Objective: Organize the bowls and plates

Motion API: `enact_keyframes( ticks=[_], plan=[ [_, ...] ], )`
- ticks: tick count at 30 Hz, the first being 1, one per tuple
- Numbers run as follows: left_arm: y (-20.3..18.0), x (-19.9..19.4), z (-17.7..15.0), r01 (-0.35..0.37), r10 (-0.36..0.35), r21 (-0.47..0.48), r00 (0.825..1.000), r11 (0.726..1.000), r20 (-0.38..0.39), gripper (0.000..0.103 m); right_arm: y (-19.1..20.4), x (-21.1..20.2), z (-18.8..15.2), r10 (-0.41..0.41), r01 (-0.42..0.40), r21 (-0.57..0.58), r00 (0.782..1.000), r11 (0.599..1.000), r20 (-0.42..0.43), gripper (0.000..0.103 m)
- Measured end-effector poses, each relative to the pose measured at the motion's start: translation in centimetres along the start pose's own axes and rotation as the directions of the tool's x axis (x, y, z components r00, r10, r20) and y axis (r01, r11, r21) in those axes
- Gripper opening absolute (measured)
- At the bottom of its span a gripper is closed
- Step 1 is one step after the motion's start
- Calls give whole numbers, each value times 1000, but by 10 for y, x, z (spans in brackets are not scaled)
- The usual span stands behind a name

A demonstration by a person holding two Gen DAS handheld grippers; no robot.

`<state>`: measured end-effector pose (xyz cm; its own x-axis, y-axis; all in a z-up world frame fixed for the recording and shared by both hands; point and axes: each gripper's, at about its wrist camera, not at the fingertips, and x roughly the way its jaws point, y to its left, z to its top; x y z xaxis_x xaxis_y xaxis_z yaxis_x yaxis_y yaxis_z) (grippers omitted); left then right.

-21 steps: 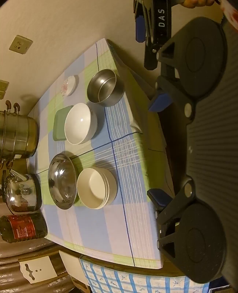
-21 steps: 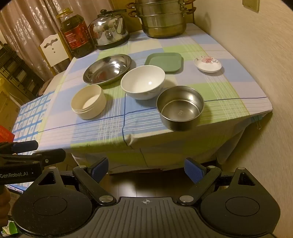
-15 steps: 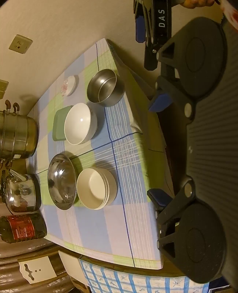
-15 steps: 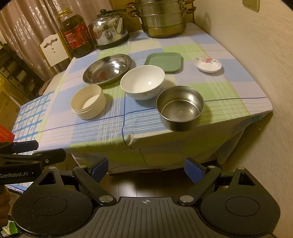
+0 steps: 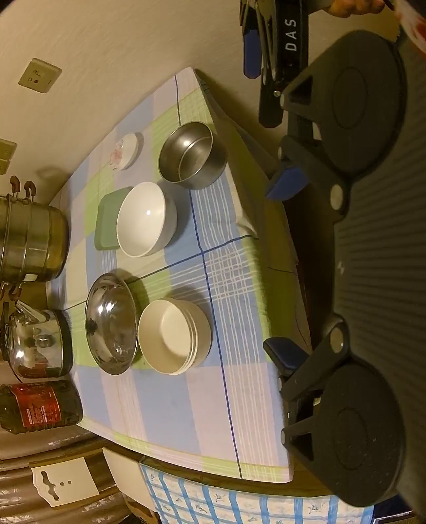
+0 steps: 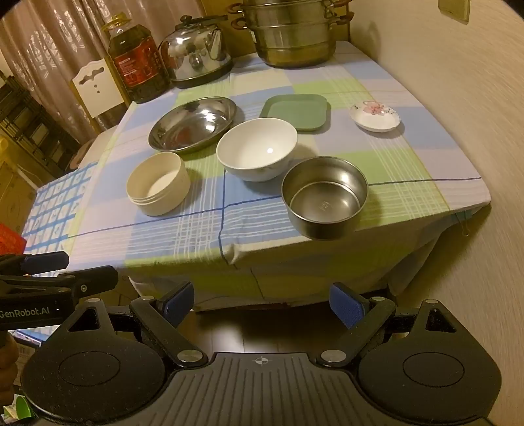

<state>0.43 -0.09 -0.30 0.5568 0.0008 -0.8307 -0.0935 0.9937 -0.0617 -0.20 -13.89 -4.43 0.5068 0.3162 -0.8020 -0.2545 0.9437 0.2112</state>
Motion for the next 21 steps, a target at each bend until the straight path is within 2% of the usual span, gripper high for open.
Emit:
enact_keyframes(
  ticks=[21],
  plan=[
    [1, 4, 10, 2, -2, -13, 1000, 1000, -8, 89, 1, 5, 6, -1, 1, -2, 1000, 1000, -1, 90]
  ],
)
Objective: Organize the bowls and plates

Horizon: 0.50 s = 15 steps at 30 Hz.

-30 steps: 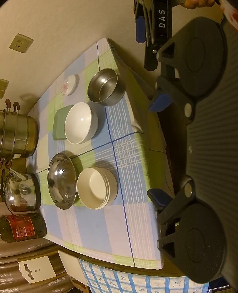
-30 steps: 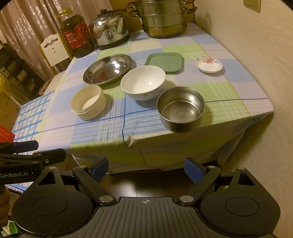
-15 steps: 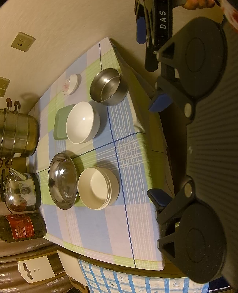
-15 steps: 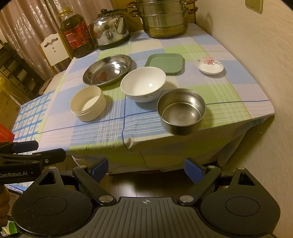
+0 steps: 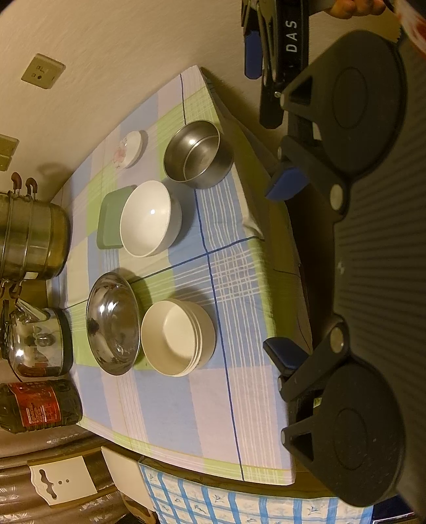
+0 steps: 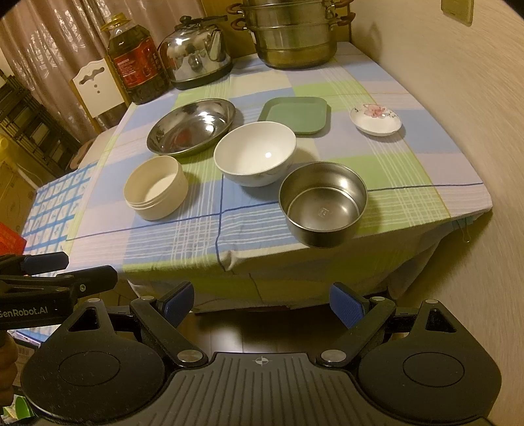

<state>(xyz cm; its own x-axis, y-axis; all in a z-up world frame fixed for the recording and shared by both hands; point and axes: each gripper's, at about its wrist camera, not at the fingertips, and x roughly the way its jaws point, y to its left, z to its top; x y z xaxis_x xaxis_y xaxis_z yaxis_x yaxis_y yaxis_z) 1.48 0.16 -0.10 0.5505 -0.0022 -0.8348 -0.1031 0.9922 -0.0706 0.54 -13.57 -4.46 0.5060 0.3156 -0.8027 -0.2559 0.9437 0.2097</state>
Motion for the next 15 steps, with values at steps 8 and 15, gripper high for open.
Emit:
enact_keyframes(
  ticks=[8, 15],
  plan=[
    [1, 3, 2, -2, 2, -6, 1000, 1000, 3, 89, 0, 1, 2, 1, -1, -1, 1000, 1000, 1, 90],
    [0, 4, 3, -8, 8, -13, 1000, 1000, 6, 89, 0, 1, 5, 7, -7, -7, 1000, 1000, 1, 90]
  ],
)
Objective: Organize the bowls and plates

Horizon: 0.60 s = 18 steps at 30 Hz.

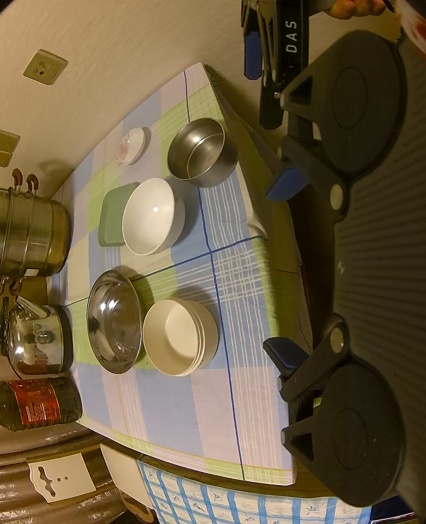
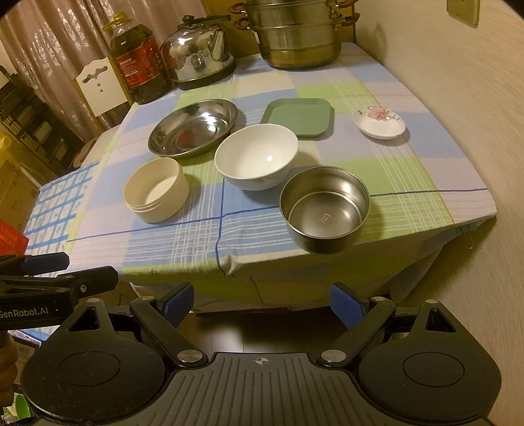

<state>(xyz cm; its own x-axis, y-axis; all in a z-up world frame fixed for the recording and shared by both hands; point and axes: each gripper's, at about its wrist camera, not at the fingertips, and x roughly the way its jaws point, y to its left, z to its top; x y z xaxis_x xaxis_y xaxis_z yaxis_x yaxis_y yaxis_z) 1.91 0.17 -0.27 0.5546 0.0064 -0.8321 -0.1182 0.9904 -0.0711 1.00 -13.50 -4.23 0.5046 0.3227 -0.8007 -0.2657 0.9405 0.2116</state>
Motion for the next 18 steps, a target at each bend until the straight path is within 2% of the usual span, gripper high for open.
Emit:
enact_keyframes(
  ticks=[18],
  plan=[
    [-1, 0, 1, -1, 1, 2, 1000, 1000, 1, 89, -3, 0, 1, 2, -2, -2, 1000, 1000, 1, 90]
  ],
)
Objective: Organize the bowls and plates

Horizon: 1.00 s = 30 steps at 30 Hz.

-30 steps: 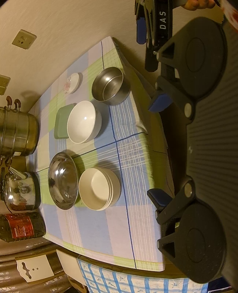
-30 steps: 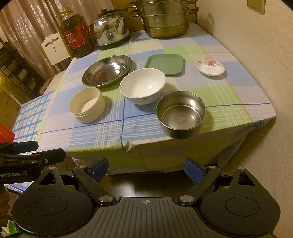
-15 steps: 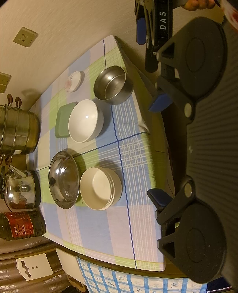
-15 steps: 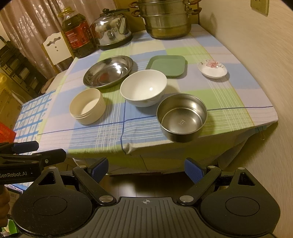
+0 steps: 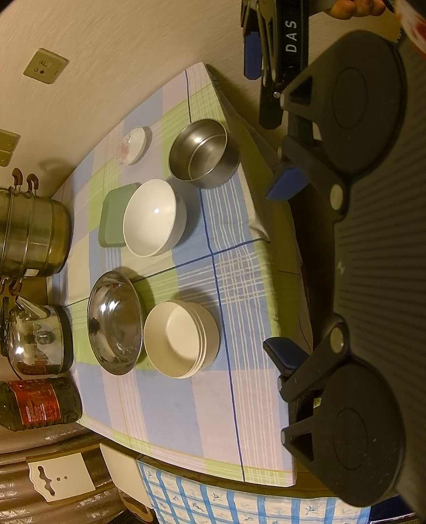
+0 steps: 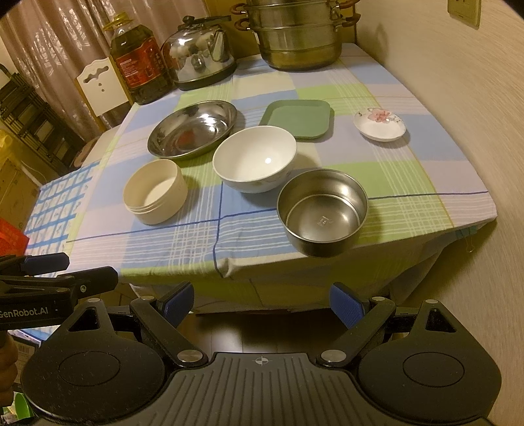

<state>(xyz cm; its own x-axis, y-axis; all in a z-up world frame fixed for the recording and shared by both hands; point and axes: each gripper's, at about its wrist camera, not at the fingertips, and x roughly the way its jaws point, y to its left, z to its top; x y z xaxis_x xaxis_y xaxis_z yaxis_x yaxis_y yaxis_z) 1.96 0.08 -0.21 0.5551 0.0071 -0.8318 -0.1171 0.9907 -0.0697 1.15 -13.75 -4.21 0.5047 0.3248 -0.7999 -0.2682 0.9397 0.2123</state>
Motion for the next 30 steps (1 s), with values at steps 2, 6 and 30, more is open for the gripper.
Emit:
enact_keyframes(
  ticks=[2, 6, 30],
  plan=[
    [-2, 0, 1, -2, 2, 0, 1000, 1000, 0, 89, -1, -1, 0, 1, -1, 1, 1000, 1000, 0, 90],
    [-2, 0, 1, -1, 1, -4, 1000, 1000, -3, 89, -1, -1, 1, 2, -2, 0, 1000, 1000, 0, 90],
    [-29, 12, 19, -28, 28, -44, 1000, 999, -2, 89, -37, 3, 20, 38, -38, -18, 999, 999, -2, 90]
  ],
)
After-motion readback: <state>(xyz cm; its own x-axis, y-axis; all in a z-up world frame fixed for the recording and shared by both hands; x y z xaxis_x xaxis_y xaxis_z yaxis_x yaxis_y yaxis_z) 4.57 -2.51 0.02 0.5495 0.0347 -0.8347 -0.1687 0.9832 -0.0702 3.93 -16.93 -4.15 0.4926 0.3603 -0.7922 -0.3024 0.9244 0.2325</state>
